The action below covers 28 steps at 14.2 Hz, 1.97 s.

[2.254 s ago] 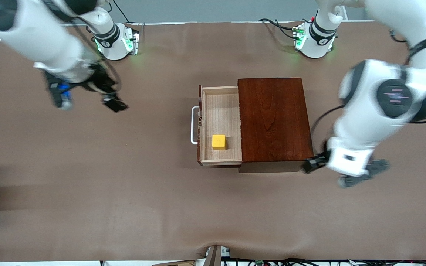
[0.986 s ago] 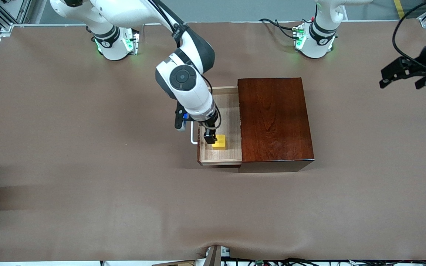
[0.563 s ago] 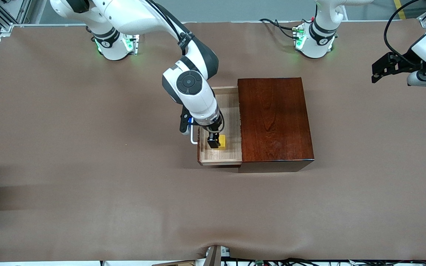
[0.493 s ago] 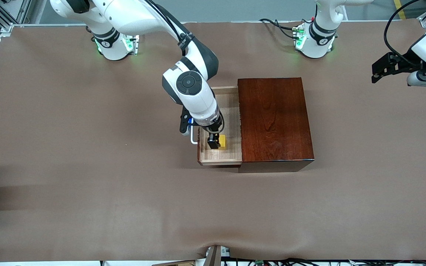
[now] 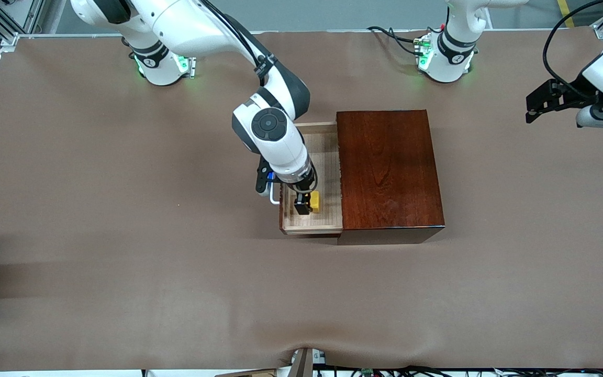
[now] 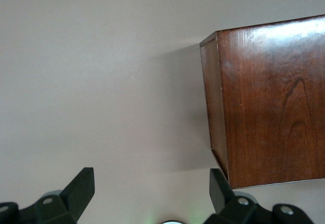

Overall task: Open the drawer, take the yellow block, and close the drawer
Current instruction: 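Lift the yellow cube out with the right gripper and carry it aside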

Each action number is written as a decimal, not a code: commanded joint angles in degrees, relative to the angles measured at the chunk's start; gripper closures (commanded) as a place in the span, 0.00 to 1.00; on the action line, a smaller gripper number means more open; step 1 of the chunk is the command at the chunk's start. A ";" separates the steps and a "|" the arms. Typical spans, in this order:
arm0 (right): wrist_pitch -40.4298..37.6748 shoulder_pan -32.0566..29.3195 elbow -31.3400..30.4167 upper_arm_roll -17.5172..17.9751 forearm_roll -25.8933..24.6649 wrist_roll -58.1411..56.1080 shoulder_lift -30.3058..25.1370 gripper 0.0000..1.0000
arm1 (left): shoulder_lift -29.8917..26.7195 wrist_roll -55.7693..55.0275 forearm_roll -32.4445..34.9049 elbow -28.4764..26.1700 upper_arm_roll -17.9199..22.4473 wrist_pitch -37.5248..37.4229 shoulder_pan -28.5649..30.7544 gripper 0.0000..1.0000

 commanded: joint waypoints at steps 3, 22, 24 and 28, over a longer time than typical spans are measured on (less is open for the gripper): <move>-0.66 0.52 2.24 -0.38 -2.25 1.43 0.42 0.60 | 1.65 0.64 -1.46 1.66 0.15 -0.18 0.55 0.00; -41.10 -20.38 -15.29 -0.38 -5.31 -71.71 -36.21 0.72 | 0.95 1.34 -1.29 2.10 -0.64 -0.53 0.73 0.00; -36.28 -26.26 -25.30 -0.38 -5.77 -84.81 -42.97 0.73 | 0.95 1.43 -1.46 2.36 -0.64 -0.53 0.73 0.00; -21.26 -37.95 -44.66 -0.38 -5.85 -109.96 -51.79 0.73 | 1.04 1.43 -1.20 2.36 -0.55 -0.53 0.73 0.00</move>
